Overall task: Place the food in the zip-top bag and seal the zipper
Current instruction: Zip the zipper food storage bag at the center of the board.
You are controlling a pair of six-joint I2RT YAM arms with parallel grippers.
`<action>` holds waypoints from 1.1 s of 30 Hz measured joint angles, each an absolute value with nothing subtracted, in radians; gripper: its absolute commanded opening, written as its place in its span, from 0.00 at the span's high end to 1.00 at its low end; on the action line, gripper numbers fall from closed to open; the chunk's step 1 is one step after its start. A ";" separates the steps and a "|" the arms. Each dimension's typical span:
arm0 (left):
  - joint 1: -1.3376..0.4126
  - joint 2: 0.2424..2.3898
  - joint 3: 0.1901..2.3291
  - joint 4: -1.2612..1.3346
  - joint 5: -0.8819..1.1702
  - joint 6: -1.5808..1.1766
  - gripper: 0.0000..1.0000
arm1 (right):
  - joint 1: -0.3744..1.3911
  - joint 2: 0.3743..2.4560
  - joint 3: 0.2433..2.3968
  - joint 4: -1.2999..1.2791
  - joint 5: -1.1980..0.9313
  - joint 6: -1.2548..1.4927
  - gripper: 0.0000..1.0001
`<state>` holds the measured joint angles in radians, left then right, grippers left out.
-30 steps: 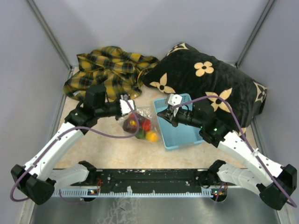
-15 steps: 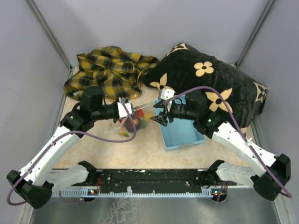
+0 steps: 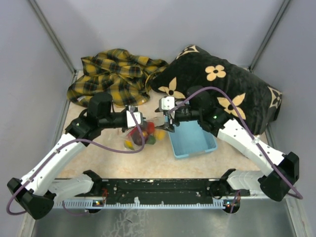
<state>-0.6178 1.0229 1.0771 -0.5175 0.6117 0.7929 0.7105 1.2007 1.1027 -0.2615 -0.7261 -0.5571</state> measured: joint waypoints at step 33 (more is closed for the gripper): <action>-0.629 0.988 1.021 -0.504 0.538 0.736 1.00 | 0.806 1.322 1.208 -0.365 -0.517 -0.668 1.00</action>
